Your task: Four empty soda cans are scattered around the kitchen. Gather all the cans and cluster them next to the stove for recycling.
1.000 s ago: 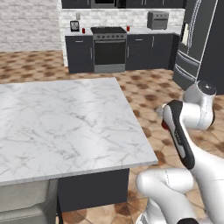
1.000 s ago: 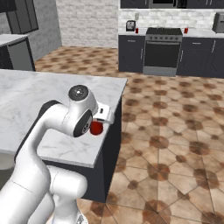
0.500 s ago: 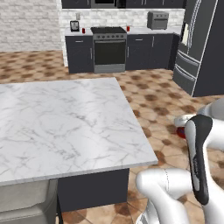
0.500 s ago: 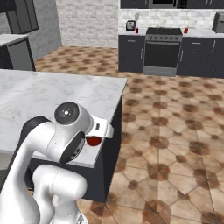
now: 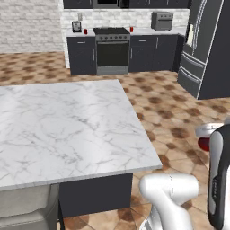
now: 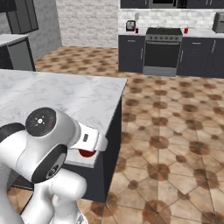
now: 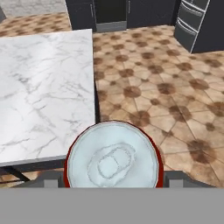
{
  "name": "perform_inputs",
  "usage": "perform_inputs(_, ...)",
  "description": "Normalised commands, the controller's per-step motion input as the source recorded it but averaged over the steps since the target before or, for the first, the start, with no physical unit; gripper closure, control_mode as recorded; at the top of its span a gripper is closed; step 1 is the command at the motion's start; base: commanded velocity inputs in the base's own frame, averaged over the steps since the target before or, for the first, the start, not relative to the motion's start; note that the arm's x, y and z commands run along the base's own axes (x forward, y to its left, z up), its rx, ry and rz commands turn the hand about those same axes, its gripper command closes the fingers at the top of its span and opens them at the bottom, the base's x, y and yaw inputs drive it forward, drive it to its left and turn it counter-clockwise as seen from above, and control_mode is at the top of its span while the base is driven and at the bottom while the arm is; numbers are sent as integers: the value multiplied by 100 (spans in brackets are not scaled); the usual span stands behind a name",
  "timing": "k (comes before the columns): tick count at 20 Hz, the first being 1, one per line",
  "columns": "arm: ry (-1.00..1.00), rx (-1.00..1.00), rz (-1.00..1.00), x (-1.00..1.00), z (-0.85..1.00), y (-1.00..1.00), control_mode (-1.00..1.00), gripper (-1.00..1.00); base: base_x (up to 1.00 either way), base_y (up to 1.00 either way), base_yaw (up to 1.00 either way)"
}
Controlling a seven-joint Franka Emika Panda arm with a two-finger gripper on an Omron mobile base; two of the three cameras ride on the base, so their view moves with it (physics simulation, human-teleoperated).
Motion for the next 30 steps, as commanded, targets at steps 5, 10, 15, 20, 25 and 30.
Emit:
perform_inputs(5, 0, -4, -14, -58, 29, 0, -100, 100, 0, 0, 0)
perform_inputs(10, 0, -3, -11, -49, 18, 0, -100, 100, 0, 0, 0)
perform_inputs(15, 0, 0, -2, -10, 0, -5, 100, 100, 0, -7, -1)
perform_inputs(20, 0, 0, 0, 0, 0, 0, 100, 100, 3, -39, 0)
perform_inputs(25, 0, 0, 0, 0, 0, 0, 100, 100, 13, -66, 0)
perform_inputs(30, 0, 0, 0, 0, 0, 0, 100, 100, 19, -72, 0)
